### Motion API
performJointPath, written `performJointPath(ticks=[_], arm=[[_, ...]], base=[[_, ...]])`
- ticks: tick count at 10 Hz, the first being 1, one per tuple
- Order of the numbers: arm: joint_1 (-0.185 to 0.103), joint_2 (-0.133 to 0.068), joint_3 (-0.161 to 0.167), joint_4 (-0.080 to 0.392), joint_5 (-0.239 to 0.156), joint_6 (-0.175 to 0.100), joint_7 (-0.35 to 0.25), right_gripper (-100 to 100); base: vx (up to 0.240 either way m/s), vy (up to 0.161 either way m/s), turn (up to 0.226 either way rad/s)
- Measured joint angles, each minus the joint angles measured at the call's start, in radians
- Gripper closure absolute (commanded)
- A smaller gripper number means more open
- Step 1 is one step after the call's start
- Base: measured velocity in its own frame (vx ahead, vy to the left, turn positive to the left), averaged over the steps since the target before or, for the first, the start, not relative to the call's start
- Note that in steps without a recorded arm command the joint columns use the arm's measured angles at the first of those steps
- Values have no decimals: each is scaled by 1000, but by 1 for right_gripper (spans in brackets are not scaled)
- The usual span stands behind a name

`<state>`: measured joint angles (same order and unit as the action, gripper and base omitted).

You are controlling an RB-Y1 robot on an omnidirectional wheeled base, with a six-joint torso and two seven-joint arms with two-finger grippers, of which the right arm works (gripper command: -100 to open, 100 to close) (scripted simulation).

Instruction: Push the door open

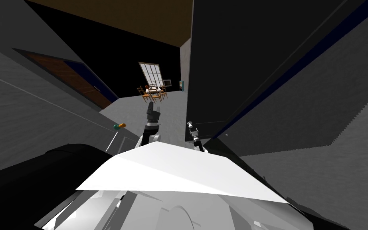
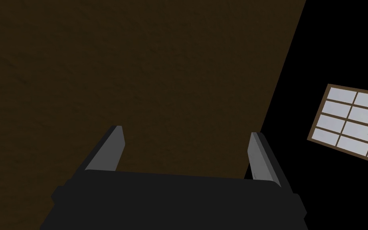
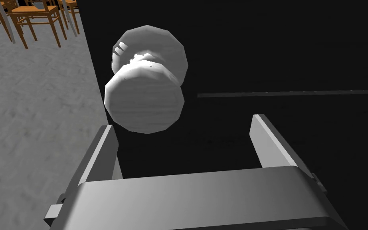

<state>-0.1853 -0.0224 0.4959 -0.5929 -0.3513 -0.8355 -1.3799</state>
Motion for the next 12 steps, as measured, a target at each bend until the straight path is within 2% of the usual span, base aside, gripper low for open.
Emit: performJointPath(ticks=[1, 2, 3, 8, 9, 10, 12], arm=[[8, 8, -1, -14, 0, 4, 3, -100], [10, 20, -2, -5, -1, -1, 4, -100], [9, 21, -2, -3, -1, -3, 3, 100], [10, 20, -2, -5, -1, -1, 4, 100], [10, 20, -2, -5, -1, -1, 4, -100], [16, -2, -3, -28, -3, 11, 5, -100], [7, -6, -6, -14, -8, 11, 4, -100]], base=[[190, 81, -1], [83, 38, -2], [-18, -4, 11], [-16, -8, -2], [-127, -9, -59], [-243, 0, -79], [-239, -22, -44]])
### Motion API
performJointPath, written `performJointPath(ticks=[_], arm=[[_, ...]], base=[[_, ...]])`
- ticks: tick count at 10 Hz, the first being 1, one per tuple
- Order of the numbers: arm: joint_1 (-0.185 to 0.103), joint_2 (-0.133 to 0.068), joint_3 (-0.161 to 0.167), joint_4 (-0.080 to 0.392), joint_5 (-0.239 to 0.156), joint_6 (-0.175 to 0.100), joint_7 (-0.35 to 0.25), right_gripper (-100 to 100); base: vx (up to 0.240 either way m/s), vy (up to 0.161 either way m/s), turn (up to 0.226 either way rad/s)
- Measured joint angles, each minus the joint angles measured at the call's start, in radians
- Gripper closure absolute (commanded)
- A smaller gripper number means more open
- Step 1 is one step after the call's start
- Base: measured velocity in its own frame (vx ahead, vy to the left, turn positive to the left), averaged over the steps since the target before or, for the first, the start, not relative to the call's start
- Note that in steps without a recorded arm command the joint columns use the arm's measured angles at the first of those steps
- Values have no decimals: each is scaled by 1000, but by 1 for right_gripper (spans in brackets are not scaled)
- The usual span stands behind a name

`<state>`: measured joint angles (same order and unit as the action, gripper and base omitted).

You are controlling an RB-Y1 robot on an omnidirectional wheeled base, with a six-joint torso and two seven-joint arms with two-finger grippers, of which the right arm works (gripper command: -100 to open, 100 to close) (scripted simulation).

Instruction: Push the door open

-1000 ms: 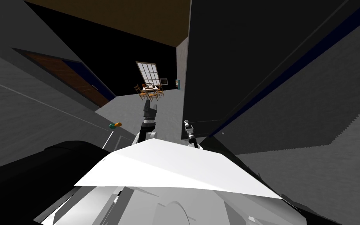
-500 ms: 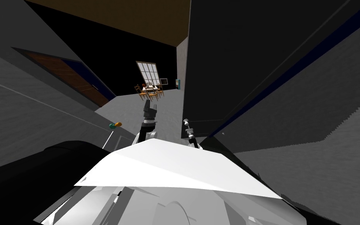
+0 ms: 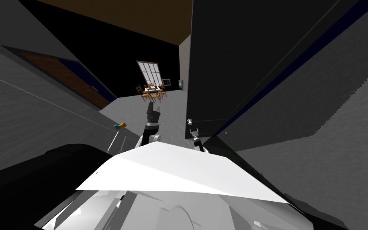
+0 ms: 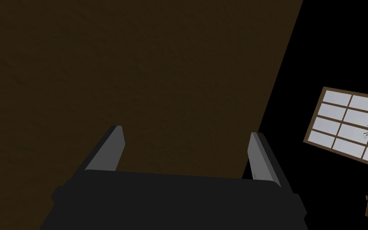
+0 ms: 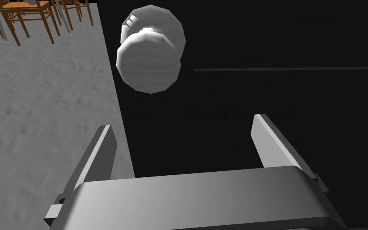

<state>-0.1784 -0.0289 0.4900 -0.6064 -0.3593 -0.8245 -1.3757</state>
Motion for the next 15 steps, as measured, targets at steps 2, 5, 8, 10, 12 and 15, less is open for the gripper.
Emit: performJointPath(ticks=[2, 5, 8, 10, 12, 15], arm=[[8, 29, 0, -20, -4, 8, -4, -100], [9, 9, -3, -22, -5, 11, -2, -100], [7, -5, -7, -13, -6, -4, -3, -100], [11, 0, -10, -17, -7, -8, -2, -100], [11, 9, -10, -7, -7, -17, -5, 100], [12, 9, -10, -8, -7, -15, -4, 100]], base=[[-143, -15, -30], [137, 47, 24], [219, 68, 29], [210, 72, 20], [33, 19, 8], [-25, -12, -6]])
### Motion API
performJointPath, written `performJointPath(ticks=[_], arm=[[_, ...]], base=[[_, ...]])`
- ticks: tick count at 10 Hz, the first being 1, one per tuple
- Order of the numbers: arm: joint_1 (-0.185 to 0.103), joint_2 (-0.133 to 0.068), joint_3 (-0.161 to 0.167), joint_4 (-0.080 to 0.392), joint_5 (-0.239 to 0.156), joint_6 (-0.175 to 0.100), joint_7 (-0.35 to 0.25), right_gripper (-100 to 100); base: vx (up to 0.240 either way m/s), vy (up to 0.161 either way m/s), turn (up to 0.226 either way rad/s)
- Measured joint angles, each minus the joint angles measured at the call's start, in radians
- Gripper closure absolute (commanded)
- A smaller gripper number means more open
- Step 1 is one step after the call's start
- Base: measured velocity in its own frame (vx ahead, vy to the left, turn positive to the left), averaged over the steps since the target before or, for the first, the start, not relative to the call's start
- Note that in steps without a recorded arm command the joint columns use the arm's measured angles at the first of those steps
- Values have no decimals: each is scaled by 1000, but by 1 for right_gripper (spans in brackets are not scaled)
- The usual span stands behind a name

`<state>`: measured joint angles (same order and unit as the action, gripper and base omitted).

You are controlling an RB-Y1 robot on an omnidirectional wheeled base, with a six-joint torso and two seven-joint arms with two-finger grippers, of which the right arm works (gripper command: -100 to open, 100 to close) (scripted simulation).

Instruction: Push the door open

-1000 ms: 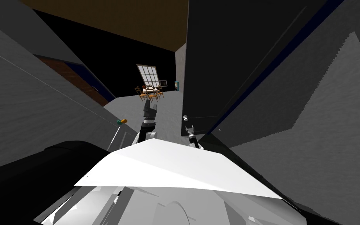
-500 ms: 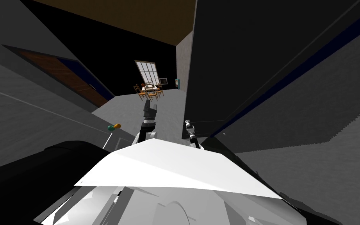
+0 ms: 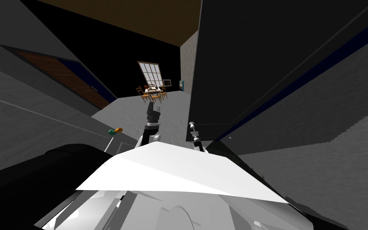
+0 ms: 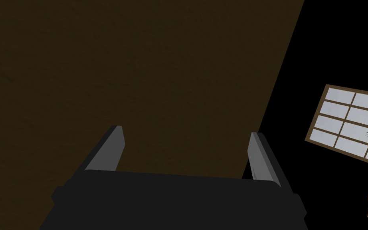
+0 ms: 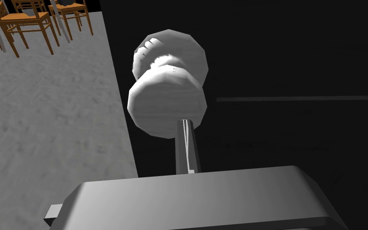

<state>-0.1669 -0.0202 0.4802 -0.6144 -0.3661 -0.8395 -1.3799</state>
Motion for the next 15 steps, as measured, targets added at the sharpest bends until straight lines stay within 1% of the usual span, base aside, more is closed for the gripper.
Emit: performJointPath(ticks=[2, 3, 4, 5, 6, 7, 8, 9, 11, 12, 13, 15], arm=[[0, -1, 0, 0, 0, 0, 0, 100], [0, -1, 0, 0, 0, 0, 0, -100], [-3, -11, -4, -3, -3, 6, 2, -100], [6, -23, -6, -25, -6, 18, 5, -100], [3, -21, -7, -20, -8, 21, 5, -100], [-1, -5, -11, -18, -11, 24, 6, -100], [-15, 17, -13, 3, -14, 20, 3, -100], [-17, 19, -14, 6, -14, 18, 2, -100], [-29, 0, -17, 30, -16, 6, -4, -100], [-28, -7, -18, 29, -16, 3, -3, -100], [-22, -13, -19, 18, -16, 6, -1, -100], [-21, -16, -22, 13, -18, 7, 0, -100]], base=[[-3, -3, 1], [-124, 0, -86], [-242, -1, -71], [-210, -11, -43], [-210, -7, -58], [-244, -3, -53], [-112, -1, -7], [68, 26, 35], [162, 44, 16], [210, 29, 17], [218, 57, 38], [206, 79, 19]])
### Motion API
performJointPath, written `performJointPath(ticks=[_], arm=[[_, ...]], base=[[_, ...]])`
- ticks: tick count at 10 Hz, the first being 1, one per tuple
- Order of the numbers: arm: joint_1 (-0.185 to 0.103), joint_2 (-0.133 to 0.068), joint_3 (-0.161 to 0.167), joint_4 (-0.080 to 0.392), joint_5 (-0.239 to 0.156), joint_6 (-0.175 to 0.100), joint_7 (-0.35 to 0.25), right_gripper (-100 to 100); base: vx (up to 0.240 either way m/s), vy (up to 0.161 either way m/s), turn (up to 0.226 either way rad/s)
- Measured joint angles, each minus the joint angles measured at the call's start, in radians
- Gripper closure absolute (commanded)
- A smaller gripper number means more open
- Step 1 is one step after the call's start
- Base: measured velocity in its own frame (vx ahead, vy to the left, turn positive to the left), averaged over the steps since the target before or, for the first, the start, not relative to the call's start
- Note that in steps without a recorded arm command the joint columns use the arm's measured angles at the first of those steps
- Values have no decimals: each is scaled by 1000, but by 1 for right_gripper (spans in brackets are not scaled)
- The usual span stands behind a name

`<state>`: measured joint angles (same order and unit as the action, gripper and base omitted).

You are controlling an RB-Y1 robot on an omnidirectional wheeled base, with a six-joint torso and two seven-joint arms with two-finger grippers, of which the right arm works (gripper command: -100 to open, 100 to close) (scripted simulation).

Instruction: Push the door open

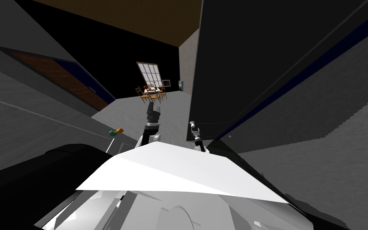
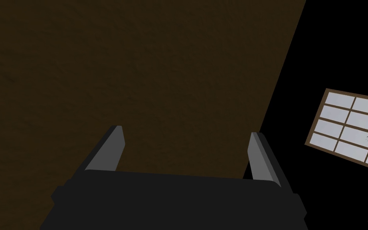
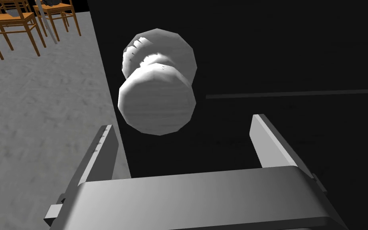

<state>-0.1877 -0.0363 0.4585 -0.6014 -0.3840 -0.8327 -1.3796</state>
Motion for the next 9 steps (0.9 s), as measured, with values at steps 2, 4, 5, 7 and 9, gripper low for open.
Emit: performJointPath(ticks=[2, 4, 5, 7, 9], arm=[[2, 13, -3, -2, -1, -2, 1, -100], [1, 18, 0, -3, 0, -2, 1, 100], [0, 17, 0, -3, 0, -1, 1, 100], [3, 15, 0, 0, 0, 2, 1, 100], [5, 15, 0, 1, 0, 3, 2, 100]], base=[[160, 24, 14], [-29, 8, 13], [-29, -2, -11], [-14, -4, -1], [47, 28, -10]])
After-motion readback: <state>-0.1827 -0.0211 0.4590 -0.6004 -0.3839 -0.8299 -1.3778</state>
